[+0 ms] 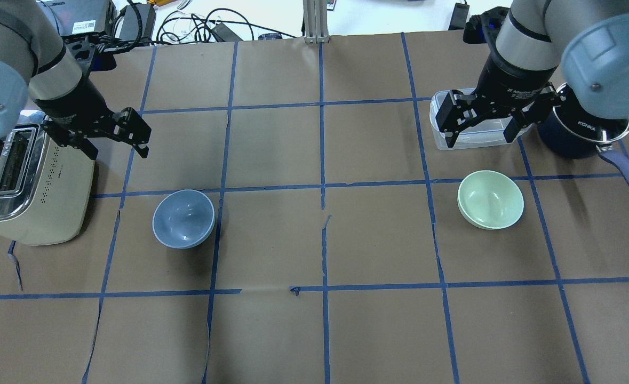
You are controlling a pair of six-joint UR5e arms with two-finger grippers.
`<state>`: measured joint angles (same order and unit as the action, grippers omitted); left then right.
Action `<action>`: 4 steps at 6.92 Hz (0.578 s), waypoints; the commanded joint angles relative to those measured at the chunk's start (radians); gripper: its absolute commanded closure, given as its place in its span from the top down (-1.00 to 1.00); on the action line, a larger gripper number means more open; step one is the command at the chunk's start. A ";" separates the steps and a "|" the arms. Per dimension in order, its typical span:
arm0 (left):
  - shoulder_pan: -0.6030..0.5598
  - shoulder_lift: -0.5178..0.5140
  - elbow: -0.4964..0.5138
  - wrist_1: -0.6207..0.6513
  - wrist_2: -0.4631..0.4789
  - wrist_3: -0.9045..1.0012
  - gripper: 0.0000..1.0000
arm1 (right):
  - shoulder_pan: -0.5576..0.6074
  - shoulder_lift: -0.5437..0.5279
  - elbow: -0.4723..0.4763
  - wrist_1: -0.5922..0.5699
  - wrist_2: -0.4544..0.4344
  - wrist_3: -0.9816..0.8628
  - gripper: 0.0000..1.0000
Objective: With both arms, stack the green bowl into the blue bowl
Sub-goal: 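Lower left gripper onto blue bowl rim while right gripper descends to green bowl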
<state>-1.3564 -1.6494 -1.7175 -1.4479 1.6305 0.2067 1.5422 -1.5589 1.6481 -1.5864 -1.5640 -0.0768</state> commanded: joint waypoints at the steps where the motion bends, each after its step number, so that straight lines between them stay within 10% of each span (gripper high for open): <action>1: 0.049 -0.027 -0.219 0.294 -0.004 0.043 1.00 | -0.010 0.005 0.033 -0.003 -0.001 -0.009 1.00; 4: 0.069 -0.059 -0.392 0.480 -0.082 0.053 1.00 | -0.022 0.019 0.197 -0.219 0.004 -0.007 1.00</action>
<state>-1.2914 -1.6891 -2.0705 -1.0048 1.6014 0.2631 1.5224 -1.5465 1.7713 -1.6691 -1.5622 -0.0810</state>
